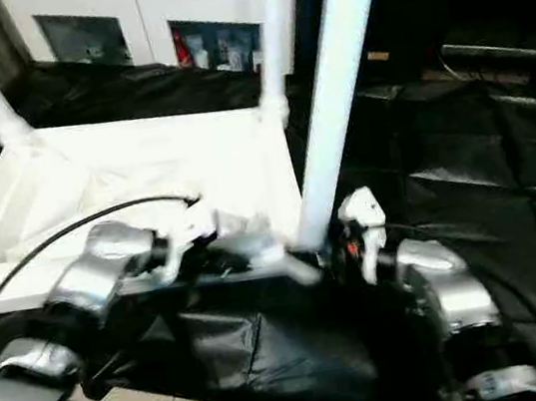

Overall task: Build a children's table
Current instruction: Rotate leg to tighten

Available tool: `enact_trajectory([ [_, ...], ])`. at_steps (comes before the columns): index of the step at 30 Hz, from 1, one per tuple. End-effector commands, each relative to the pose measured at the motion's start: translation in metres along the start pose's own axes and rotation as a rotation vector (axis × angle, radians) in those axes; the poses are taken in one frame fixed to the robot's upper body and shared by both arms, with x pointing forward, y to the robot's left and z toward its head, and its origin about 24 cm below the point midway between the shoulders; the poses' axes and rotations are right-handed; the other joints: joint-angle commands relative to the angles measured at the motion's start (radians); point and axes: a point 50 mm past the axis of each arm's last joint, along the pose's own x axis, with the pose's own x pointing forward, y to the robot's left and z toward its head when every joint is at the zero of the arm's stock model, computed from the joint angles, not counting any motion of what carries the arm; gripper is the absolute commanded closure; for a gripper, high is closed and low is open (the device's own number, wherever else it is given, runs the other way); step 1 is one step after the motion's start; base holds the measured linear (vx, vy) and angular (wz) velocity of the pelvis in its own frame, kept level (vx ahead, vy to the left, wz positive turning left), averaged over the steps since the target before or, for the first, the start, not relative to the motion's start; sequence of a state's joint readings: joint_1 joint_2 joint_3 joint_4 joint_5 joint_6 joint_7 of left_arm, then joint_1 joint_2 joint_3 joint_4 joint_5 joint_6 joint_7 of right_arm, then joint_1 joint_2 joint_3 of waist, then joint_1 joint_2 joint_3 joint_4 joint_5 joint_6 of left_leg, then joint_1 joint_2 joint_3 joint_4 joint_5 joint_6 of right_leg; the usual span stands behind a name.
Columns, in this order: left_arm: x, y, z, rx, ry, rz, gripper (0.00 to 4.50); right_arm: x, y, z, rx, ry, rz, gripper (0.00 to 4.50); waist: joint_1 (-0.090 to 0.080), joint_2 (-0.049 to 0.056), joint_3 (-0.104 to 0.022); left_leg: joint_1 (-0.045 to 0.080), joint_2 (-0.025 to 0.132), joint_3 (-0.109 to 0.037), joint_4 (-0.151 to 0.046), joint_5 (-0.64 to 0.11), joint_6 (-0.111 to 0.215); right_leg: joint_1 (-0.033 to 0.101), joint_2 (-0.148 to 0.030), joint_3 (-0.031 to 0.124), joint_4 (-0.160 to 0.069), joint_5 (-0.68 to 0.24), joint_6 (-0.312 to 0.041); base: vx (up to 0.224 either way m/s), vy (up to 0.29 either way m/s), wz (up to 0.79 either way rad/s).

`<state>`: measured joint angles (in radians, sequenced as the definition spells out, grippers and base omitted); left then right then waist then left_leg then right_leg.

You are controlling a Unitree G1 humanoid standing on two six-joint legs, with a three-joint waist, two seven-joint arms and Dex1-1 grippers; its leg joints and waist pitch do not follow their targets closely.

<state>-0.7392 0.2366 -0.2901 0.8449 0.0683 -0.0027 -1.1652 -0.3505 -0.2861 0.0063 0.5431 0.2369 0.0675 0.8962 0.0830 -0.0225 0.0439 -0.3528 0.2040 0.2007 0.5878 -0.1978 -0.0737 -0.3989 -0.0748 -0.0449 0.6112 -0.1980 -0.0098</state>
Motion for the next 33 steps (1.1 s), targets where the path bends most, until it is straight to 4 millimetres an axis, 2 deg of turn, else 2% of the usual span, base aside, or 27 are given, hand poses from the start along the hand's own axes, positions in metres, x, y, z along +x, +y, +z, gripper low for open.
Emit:
enact_trajectory([
  [1,0.005,0.015,0.006,-0.030,0.017,0.216,4.50,0.014,0.006,-0.015,0.019,0.066,-0.087,1.89,-0.009,0.004,-0.046,0.012,0.031,-0.017,-0.077,-0.242,0.013,0.036,-0.068,0.041,-0.090,-0.283,-0.209,0.000,0.000,0.00],
  [4,0.015,0.019,0.012,-0.057,0.009,0.301,4.50,0.029,0.003,-0.016,0.088,0.048,-0.271,1.91,-0.014,0.001,-0.048,0.012,0.028,-0.020,-0.078,-0.247,-0.005,0.037,-0.068,0.041,-0.093,-0.313,-0.188,0.000,0.000,0.00],
  [5,0.018,0.019,0.014,-0.061,0.006,0.316,4.50,0.033,0.002,-0.015,0.109,0.044,-0.324,1.91,-0.017,0.005,-0.048,0.012,0.028,-0.020,-0.078,-0.245,-0.004,0.035,-0.066,0.041,-0.094,-0.299,-0.188,0.000,0.000,0.00],
  [6,0.023,0.018,0.016,-0.062,0.002,0.325,4.50,0.038,0.002,-0.015,0.129,0.040,-0.373,1.91,-0.020,0.004,-0.050,0.008,0.026,-0.021,-0.078,-0.238,-0.008,0.038,-0.065,0.041,-0.091,-0.281,-0.190,0.000,0.000,0.00],
  [7,0.030,0.017,0.021,-0.060,-0.004,0.333,4.50,0.045,0.003,-0.013,0.143,0.033,-0.416,1.91,-0.023,0.004,-0.051,0.010,0.027,-0.019,-0.077,-0.229,-0.005,0.036,-0.065,0.041,-0.089,-0.256,-0.195,0.000,0.000,0.00],
  [9,0.036,0.015,0.024,-0.056,-0.015,0.329,4.50,0.052,0.006,-0.011,0.118,0.033,-0.430,1.91,-0.027,0.004,-0.053,0.007,0.025,-0.019,-0.076,-0.219,-0.002,0.039,-0.064,0.041,-0.087,-0.230,-0.200,0.000,0.000,0.00],
  [10,0.043,0.012,0.028,-0.052,-0.025,0.316,4.50,0.058,0.009,-0.009,0.084,0.036,-0.443,1.91,-0.025,0.004,-0.054,0.007,0.025,-0.018,-0.073,-0.203,0.005,0.040,-0.064,0.042,-0.084,-0.194,-0.206,0.000,0.000,0.00],
  [11,0.047,0.010,0.030,-0.044,-0.032,0.305,4.50,0.062,0.011,-0.006,0.054,0.024,-0.430,1.91,-0.026,0.000,-0.055,0.002,0.024,-0.018,-0.073,-0.186,0.015,0.045,-0.064,0.041,-0.081,-0.159,-0.212,0.000,0.000,0.00],
  [13,0.049,0.008,0.031,-0.037,-0.034,0.293,4.50,0.065,0.014,-0.004,0.010,0.018,-0.393,1.91,-0.025,0.000,-0.058,0.001,0.023,-0.016,-0.069,-0.158,0.032,0.048,-0.063,0.041,-0.074,-0.106,-0.222,0.000,0.000,0.00],
  [14,0.049,0.008,0.031,-0.034,-0.035,0.291,4.50,0.064,0.015,-0.003,0.009,0.013,-0.378,1.35,-0.025,0.003,-0.057,0.000,0.023,-0.015,-0.068,-0.148,0.043,0.048,-0.063,0.041,-0.072,-0.081,-0.230,0.000,0.000,0.00],
  [15,0.049,0.008,0.031,-0.034,-0.035,0.291,4.50,0.064,0.015,-0.003,0.009,0.013,-0.378,1.35,-0.024,-0.001,-0.058,-0.001,0.024,-0.016,-0.068,-0.142,0.046,0.049,-0.062,0.040,-0.071,-0.073,-0.231,0.000,0.000,0.00],
  [17,0.046,0.008,0.029,-0.027,-0.039,0.275,4.50,0.062,0.013,0.001,0.030,-0.020,-0.348,1.28,-0.024,0.000,-0.058,0.000,0.024,-0.015,-0.067,-0.145,0.069,0.051,-0.064,0.040,-0.071,-0.063,-0.241,0.000,0.000,0.00],
  [18,0.044,0.008,0.028,-0.022,-0.041,0.265,4.50,0.059,0.011,0.003,0.018,-0.029,-0.323,1.23,-0.025,-0.005,-0.057,0.000,0.024,-0.014,-0.067,-0.148,0.072,0.050,-0.064,0.041,-0.072,-0.069,-0.241,0.000,0.000,0.00],
  [19,0.039,0.008,0.024,-0.015,-0.038,0.246,4.50,0.052,0.010,0.005,-0.008,-0.033,-0.257,0.91,-0.023,-0.005,-0.057,0.001,0.026,-0.014,-0.067,-0.151,0.077,0.051,-0.065,0.040,-0.073,-0.080,-0.243,0.000,0.000,0.00],
  [23,0.032,0.007,0.018,-0.004,-0.036,0.191,4.50,0.036,0.007,0.006,-0.053,-0.022,-0.112,0.91,-0.022,-0.009,-0.057,-0.004,0.027,-0.015,-0.063,-0.140,0.105,0.056,-0.066,0.040,-0.069,-0.050,-0.246,0.000,0.000,0.00],
  [27,0.019,0.001,0.012,0.015,-0.057,0.059,4.50,0.004,-0.002,0.011,-0.082,-0.012,0.047,0.91,-0.023,-0.013,-0.055,-0.004,0.029,-0.014,-0.062,-0.148,0.127,0.056,-0.066,0.040,-0.071,-0.067,-0.261,0.000,0.000,0.00],
  [29,0.016,-0.002,0.010,0.018,-0.065,0.009,4.50,-0.002,-0.004,0.013,-0.088,-0.010,0.068,0.91,-0.024,-0.010,-0.054,-0.005,0.030,-0.014,-0.063,-0.152,0.124,0.052,-0.066,0.039,-0.071,-0.083,-0.266,0.000,0.000,0.00],
  [31,0.008,-0.011,0.004,0.012,-0.046,-0.118,4.50,-0.010,-0.005,0.016,-0.082,-0.009,0.123,0.91,-0.021,-0.009,-0.052,-0.002,0.035,-0.013,-0.065,-0.161,0.115,0.049,-0.064,0.038,-0.071,-0.107,-0.271,0.000,0.000,0.00],
  [33,0.004,-0.012,0.002,0.008,-0.038,-0.146,4.50,-0.015,-0.005,0.018,-0.081,-0.005,0.159,0.91,-0.016,-0.006,-0.053,0.003,0.038,-0.012,-0.065,-0.164,0.108,0.047,-0.064,0.037,-0.070,-0.107,-0.276,0.000,0.000,0.00],
])
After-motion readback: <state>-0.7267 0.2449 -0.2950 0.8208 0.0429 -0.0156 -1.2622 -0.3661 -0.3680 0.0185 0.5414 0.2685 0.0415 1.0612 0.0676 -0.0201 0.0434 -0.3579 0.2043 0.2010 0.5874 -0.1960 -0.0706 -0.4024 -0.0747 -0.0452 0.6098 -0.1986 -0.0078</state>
